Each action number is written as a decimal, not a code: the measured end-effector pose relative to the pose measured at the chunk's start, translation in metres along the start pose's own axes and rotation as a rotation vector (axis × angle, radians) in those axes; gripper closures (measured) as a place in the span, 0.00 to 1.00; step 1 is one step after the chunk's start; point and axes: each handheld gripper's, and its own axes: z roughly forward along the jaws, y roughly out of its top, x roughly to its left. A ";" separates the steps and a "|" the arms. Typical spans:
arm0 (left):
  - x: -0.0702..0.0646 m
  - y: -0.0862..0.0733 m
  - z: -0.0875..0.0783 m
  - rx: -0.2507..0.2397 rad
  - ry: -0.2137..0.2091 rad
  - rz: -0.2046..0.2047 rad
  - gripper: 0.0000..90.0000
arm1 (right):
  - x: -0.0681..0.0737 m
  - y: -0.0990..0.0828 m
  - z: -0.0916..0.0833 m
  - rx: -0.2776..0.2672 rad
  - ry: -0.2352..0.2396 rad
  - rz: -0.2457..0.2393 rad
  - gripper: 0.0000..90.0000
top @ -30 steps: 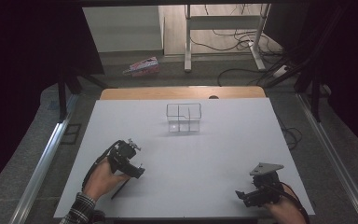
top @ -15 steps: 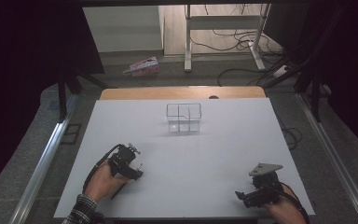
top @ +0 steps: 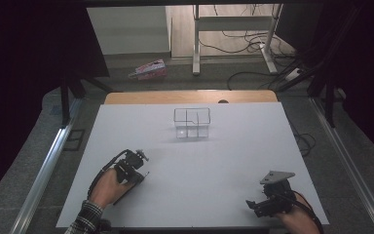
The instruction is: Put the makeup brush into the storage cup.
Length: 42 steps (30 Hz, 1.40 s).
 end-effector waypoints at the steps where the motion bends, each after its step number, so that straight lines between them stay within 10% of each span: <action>1: 0.001 -0.001 0.000 -0.008 -0.008 -0.004 0.96 | 0.000 0.000 0.000 -0.001 0.001 0.002 0.03; 42: 0.006 -0.008 -0.038 -0.231 -0.045 -0.027 0.96 | -0.001 0.000 -0.002 -0.031 -0.001 0.004 0.01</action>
